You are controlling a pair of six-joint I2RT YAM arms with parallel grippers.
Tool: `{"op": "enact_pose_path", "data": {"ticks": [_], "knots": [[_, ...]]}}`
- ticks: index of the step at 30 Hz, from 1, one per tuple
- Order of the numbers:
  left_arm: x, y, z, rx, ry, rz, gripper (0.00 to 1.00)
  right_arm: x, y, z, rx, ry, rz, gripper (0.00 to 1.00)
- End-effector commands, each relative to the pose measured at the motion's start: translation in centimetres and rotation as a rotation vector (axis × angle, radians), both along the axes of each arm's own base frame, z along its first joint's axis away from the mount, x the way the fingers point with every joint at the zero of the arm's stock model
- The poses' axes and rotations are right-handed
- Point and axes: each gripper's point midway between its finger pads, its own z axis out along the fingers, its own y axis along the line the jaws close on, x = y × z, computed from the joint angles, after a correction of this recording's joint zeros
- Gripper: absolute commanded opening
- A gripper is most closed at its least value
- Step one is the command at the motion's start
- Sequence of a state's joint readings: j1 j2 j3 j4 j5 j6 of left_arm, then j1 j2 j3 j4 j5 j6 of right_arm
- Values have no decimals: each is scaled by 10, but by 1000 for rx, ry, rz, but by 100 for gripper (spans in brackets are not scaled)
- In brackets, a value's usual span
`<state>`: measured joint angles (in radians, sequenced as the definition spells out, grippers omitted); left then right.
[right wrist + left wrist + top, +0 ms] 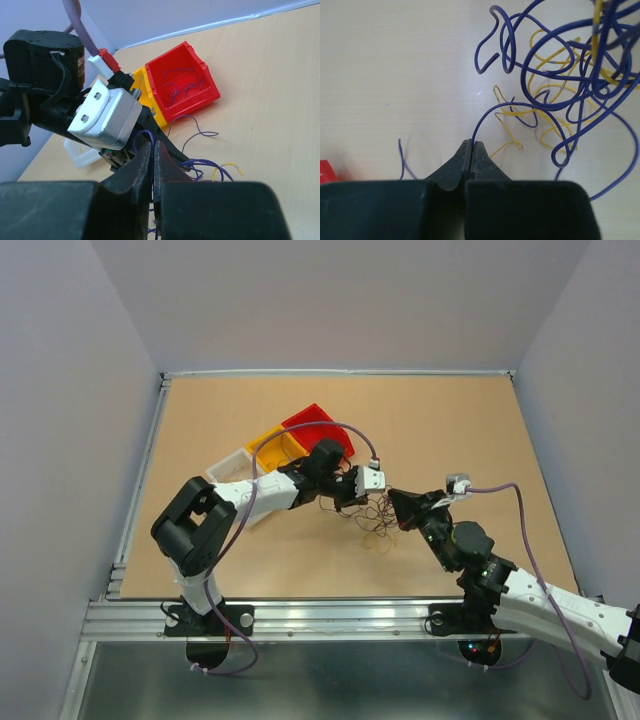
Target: Untangle the cables
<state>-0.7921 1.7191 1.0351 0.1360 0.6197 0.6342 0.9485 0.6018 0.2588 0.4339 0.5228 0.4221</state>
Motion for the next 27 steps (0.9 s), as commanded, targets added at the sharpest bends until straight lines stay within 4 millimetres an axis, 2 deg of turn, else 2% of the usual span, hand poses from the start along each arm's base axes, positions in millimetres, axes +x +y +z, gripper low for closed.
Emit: {"op": "enact_pose_path", "data": {"ticks": [1, 3, 4, 6, 7, 8, 10, 14, 16, 17, 24, 27], "knots": [[4, -7, 24, -59, 38, -22, 0, 2, -4, 11, 29, -26, -23, 2], [16, 1, 36, -103, 74, 11, 0, 4, -9, 10, 38, -16, -51, 2], [33, 13, 45, -130, 81, 62, 0, 6, -17, 11, 59, -8, -93, 2], [54, 25, 60, -188, 98, 113, 0, 9, -28, 11, 80, 5, -152, 2], [93, 55, 70, -260, 175, 282, 0, 11, -53, 13, 110, 16, -264, 2], [93, 56, 70, -259, 177, 284, 0, 11, -53, 13, 110, 16, -265, 2], [115, 70, 72, -283, 182, 365, 0, 7, -70, 25, 154, 4, -315, 2], [129, 75, 65, -269, 179, 423, 0, -6, -101, 45, 247, -57, -368, 3], [133, 77, 61, -257, 181, 446, 0, -10, -112, 45, 275, -71, -392, 3], [134, 77, 60, -253, 178, 446, 0, -16, -122, 55, 326, -100, -396, 3], [144, 85, 59, -231, 152, 517, 0, -20, -137, 61, 339, -91, -441, 4], [151, 91, 63, -241, 140, 562, 0, -21, -146, 61, 350, -80, -476, 11]]}}
